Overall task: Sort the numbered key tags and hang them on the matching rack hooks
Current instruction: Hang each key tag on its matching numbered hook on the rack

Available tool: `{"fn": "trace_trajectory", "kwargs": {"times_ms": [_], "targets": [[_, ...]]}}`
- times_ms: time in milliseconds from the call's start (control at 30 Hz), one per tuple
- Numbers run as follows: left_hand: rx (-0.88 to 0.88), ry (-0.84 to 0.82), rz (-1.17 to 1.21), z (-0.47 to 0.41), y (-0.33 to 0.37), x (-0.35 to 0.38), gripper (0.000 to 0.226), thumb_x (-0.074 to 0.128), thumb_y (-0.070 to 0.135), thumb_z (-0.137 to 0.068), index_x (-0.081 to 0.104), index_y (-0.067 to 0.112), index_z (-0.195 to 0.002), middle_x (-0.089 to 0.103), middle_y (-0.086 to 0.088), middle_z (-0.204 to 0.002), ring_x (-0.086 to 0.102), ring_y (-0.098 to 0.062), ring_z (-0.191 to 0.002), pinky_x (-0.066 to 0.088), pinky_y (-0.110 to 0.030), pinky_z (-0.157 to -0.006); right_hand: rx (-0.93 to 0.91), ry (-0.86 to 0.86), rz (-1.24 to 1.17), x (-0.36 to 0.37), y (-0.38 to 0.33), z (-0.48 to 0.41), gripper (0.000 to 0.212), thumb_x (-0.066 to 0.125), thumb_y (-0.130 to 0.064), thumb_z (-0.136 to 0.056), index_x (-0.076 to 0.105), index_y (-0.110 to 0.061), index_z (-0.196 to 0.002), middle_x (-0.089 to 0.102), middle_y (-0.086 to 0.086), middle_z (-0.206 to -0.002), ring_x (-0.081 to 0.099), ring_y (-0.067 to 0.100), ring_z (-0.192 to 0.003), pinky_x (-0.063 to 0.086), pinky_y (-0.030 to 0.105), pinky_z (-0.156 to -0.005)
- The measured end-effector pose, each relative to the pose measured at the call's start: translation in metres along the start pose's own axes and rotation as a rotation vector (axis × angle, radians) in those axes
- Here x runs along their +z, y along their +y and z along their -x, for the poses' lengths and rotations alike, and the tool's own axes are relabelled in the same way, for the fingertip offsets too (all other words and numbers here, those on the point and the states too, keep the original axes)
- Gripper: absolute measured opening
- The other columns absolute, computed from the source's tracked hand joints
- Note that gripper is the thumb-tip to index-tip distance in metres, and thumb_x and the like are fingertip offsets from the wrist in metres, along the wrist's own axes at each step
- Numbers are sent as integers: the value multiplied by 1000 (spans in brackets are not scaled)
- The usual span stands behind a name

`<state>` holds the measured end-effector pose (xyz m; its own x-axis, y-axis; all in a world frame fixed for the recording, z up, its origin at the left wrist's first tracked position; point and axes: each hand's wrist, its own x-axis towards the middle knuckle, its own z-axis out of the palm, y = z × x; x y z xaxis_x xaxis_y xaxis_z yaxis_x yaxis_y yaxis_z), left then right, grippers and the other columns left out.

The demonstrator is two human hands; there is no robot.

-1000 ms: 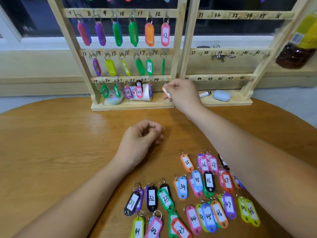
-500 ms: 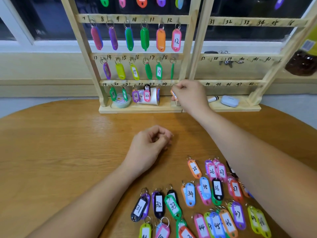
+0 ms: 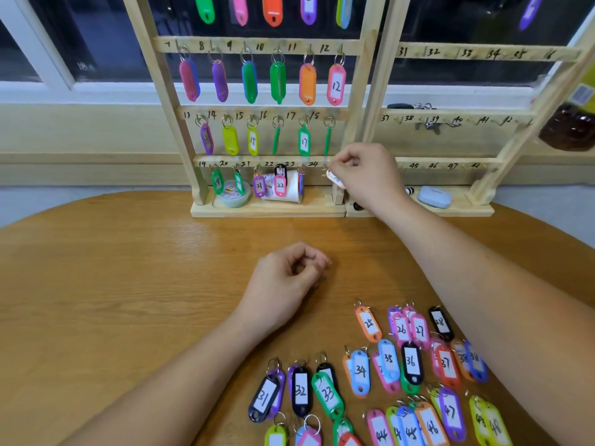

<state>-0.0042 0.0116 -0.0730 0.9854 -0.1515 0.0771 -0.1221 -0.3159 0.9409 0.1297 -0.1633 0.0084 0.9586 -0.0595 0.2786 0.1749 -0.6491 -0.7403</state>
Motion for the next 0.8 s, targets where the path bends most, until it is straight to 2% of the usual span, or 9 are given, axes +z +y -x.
{"fn": "trace_trajectory", "kwargs": {"times_ms": [67,167,333,500,567,633,700,800], "targets": [[5,-3,-3,0,0,0,14,66,17,-101,76,25,-97,78,3,-85,72,-16,-79,59,-41,-86,22,4,-12,0,1,-2,13,68,-16,-89,79,-17,-81,75,0,-77,57,0,-57,39,12,-49],[11,-6,-7,0,-2,-1,14,66,17,-101,76,25,-97,78,3,-85,72,-17,-80,59,-39,-85,27,8,-16,2,2,-3,14,68,-16,-90,80,-18,-83,76,-2,-78,59,3,-62,40,19,-52],[5,-1,-26,0,-1,0,19,65,8,-98,76,23,-96,77,4,-82,72,-15,-77,55,-26,-77,-19,-10,10,4,8,5,14,67,-15,-89,78,-21,-82,75,-4,-71,67,7,-65,43,19,-59],[11,-9,-45,0,-1,0,21,64,6,-94,76,23,-95,76,5,-81,72,-16,-77,56,-31,-79,-64,-39,80,-6,17,24,11,70,-19,-91,79,-24,-89,72,-11,-76,66,2,-73,50,21,-72],[24,-14,-75,-1,0,1,20,65,7,-92,76,24,-94,75,10,-81,70,-15,-78,54,-31,-78,-65,-71,80,-16,21,39,10,72,-20,-92,79,-25,-91,72,-13,-81,64,-1,-74,49,15,-72],[42,-19,-133,0,2,1,17,68,12,-93,76,27,-93,75,15,-84,67,-7,-77,52,-24,-76,-62,-129,83,-27,24,58,11,72,-20,-93,79,-28,-90,73,-14,-82,64,-4,-76,46,11,-71],[59,-34,-183,2,4,2,11,73,19,-95,77,29,-94,76,16,-87,67,-4,-80,51,-19,-77,-48,-196,97,-38,26,79,11,74,-21,-93,78,-30,-89,73,-15,-85,65,-3,-81,48,12,-73],[88,-88,-266,4,6,5,6,77,27,-94,78,32,-99,75,17,-88,68,-6,-82,50,-17,-77,-13,-292,154,-57,29,111,9,74,-25,-94,77,-33,-89,72,-15,-83,64,0,-80,47,14,-70]]}}
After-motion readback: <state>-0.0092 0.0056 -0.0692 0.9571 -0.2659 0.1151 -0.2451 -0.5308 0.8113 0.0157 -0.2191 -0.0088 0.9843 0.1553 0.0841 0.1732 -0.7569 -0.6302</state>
